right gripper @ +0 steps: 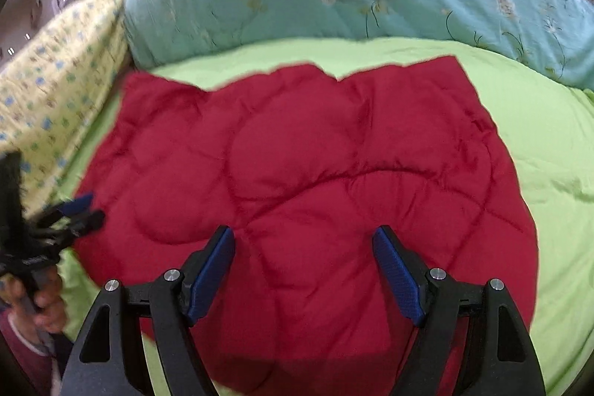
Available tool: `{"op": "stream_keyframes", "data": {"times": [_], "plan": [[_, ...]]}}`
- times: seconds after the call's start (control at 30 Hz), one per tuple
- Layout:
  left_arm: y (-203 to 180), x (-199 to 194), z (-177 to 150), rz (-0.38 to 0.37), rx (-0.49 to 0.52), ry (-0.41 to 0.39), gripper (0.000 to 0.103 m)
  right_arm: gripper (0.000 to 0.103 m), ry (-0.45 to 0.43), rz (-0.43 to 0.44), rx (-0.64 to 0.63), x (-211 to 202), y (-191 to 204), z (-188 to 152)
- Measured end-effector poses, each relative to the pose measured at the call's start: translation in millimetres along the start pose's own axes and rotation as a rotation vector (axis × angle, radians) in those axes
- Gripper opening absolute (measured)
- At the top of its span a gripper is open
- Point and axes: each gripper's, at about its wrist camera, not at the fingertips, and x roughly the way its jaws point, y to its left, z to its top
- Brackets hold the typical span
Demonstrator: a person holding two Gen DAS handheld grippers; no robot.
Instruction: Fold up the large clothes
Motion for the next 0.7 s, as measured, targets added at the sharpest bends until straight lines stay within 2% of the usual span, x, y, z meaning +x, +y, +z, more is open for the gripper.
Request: {"op": "stream_keyframes", "data": {"times": [0.17,0.3,0.4,0.7], "plan": [[8.6,23.0,21.4,0.054,-0.022,0.02,0.083,0.079,0.042,-0.084,0.019,24.0,-14.9,19.4],[17.1,39.7,37.0,0.081,-0.058,0.053,0.083,0.078,0.065,-0.108,0.069,36.9,-30.2,33.8],[24.8,54.4,50.7,0.126,-0.094,0.092,0.083,0.078,0.065,-0.111,0.116,43.2,-42.5,38.2],[60.3,86.3,69.8,0.182,-0.277,0.18,0.083,0.078,0.055,-0.092,0.245,52.6,-76.4,43.6]]}}
